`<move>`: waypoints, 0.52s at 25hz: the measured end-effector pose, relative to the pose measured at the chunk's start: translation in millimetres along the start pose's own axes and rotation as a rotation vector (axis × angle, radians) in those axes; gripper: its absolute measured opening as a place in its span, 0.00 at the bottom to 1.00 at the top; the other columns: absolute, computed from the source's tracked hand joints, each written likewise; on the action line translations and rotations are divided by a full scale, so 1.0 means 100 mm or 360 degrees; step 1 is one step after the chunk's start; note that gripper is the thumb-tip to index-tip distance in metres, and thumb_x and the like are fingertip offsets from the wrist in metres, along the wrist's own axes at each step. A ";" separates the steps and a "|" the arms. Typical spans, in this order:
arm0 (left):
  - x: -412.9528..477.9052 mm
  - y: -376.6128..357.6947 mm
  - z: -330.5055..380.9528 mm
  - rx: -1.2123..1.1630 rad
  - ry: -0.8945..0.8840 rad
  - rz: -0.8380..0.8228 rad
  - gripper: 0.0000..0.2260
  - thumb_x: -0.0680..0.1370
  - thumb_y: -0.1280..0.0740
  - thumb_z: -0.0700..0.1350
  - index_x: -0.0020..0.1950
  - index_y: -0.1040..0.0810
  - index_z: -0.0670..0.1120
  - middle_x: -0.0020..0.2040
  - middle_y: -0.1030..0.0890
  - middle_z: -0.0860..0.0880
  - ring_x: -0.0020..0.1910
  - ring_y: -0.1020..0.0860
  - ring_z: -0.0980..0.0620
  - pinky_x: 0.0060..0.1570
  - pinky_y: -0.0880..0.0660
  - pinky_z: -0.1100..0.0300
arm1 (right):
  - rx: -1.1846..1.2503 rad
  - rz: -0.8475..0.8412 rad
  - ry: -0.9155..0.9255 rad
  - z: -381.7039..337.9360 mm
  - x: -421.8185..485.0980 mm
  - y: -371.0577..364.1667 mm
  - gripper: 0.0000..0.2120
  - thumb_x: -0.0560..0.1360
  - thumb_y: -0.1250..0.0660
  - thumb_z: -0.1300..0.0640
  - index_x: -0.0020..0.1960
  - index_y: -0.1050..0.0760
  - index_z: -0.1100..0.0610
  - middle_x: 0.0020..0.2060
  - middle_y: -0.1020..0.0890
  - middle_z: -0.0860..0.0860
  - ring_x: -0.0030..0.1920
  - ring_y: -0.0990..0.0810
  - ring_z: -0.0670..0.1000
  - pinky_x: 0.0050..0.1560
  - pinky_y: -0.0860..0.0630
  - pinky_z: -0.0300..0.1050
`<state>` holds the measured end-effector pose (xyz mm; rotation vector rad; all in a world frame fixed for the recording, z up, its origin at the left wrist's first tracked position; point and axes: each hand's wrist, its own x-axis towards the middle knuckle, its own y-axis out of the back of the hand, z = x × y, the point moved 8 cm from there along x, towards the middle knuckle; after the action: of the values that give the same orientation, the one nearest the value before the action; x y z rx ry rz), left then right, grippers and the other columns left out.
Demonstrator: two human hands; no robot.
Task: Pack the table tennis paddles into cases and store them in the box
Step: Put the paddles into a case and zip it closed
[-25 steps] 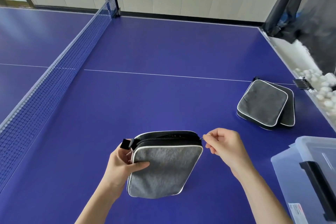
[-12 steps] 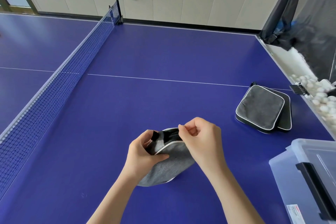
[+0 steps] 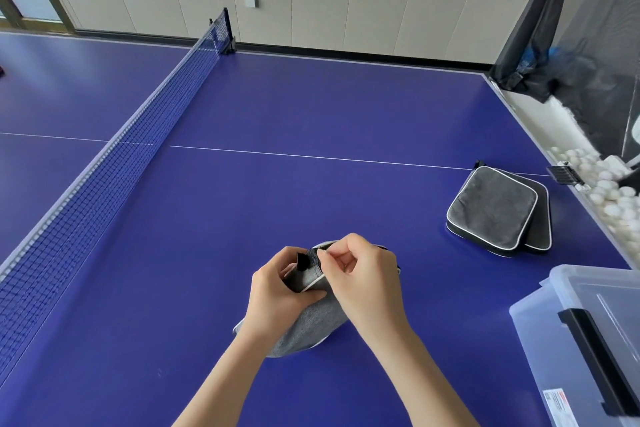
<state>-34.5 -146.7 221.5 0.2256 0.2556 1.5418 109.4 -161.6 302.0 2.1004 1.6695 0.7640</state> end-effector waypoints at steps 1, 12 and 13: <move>0.00 -0.01 0.00 -0.0024 0.0002 -0.0019 0.19 0.63 0.21 0.37 0.47 0.23 0.52 0.41 0.18 0.55 0.42 0.19 0.56 0.41 0.26 0.67 | -0.0029 0.0003 0.0037 0.00 0.01 0.02 0.06 0.72 0.29 0.53 0.38 0.23 0.51 0.29 0.22 0.40 0.33 0.22 0.43 0.37 0.25 0.42; 0.01 0.04 -0.10 -0.0933 0.0504 -0.0013 0.20 0.60 0.23 0.29 0.48 0.20 0.42 0.46 0.16 0.45 0.42 0.17 0.46 0.34 0.20 0.54 | 0.0719 0.0094 -0.0585 1.32 -0.04 0.36 0.22 0.69 0.25 0.55 0.59 0.30 0.45 0.58 0.24 0.46 0.56 0.24 0.43 0.54 0.27 0.39; -0.01 0.03 -0.11 -0.0966 0.0541 -0.0024 0.19 0.63 0.25 0.28 0.50 0.21 0.40 0.47 0.16 0.45 0.41 0.16 0.47 0.32 0.21 0.55 | 0.0862 -0.0082 -0.0718 1.45 -0.12 0.23 0.24 0.68 0.24 0.53 0.60 0.30 0.44 0.59 0.24 0.47 0.58 0.23 0.44 0.54 0.27 0.41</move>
<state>-40.9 -147.5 211.5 -0.5175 0.0450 1.5671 213.1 -170.7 197.5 2.3187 1.7816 -0.2108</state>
